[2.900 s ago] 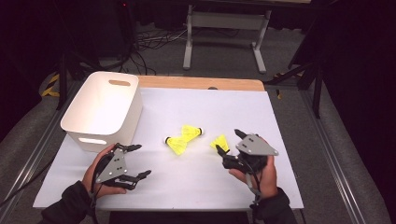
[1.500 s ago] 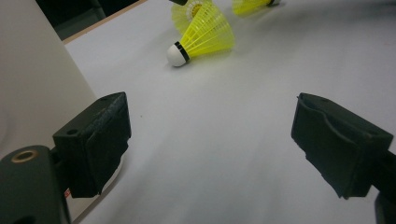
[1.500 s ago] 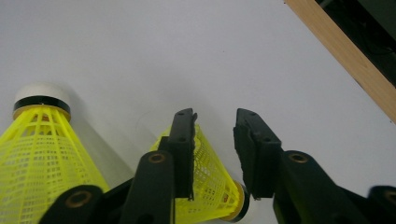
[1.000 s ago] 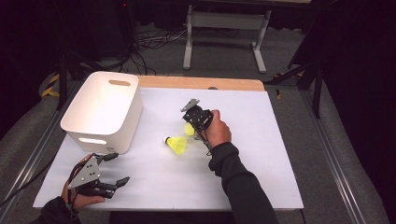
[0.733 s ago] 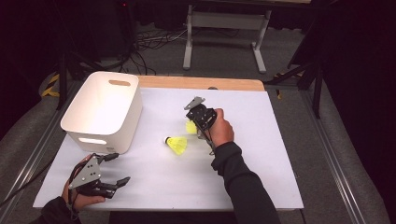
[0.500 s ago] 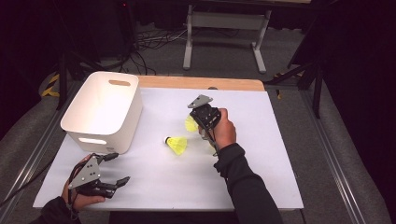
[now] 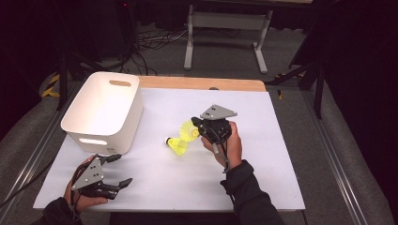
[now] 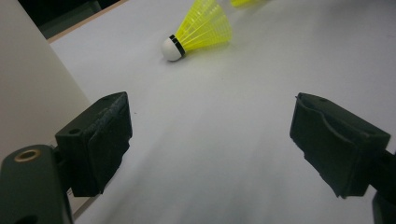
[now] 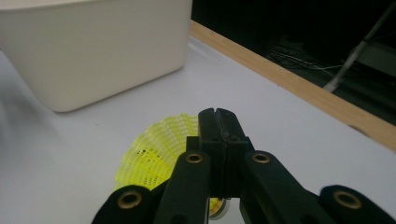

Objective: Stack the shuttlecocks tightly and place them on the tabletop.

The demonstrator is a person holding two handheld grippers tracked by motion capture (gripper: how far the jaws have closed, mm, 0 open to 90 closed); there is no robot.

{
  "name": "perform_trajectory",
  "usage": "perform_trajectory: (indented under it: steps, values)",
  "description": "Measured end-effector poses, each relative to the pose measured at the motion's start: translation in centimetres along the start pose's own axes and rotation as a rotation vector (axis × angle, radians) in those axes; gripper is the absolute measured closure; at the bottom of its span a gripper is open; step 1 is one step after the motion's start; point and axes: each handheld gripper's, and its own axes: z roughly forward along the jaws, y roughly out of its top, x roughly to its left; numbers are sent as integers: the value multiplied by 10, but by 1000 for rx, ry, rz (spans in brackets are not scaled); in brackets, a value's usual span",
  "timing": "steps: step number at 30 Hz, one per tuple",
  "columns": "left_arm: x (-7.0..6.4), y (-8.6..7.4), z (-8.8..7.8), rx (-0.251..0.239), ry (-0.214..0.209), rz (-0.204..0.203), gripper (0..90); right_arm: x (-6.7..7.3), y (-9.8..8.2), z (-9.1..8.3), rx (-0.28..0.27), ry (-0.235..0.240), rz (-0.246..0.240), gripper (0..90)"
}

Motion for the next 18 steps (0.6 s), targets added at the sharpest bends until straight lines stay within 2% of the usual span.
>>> perform_trajectory:
  steps: [3, 6, 11, 13, 15, 16, 18]
  values:
    - [0, 0, 1, 4, -5, 1, 137, 4, -12, -4, -34, 32, 43, 900]
    - [-1, 0, 1, 5, -5, 2, 137, 9, -26, -5, -69, 78, 113, 900]
    - [-2, 0, 1, 5, -4, 5, 138, 20, -43, -7, -87, 109, 147, 900]
    - [-2, 0, 1, 7, -5, 5, 139, 21, -48, -9, -99, 149, 182, 900]
    - [-2, 1, 1, 11, -4, 11, 139, 27, -50, -11, -108, 167, 170, 900]
    - [-2, 1, 1, 11, -5, 11, 139, 30, -53, -12, -115, 193, 146, 900]
    - [-2, 1, 1, 10, -3, 16, 139, 35, -58, -11, -104, 227, 129, 900]
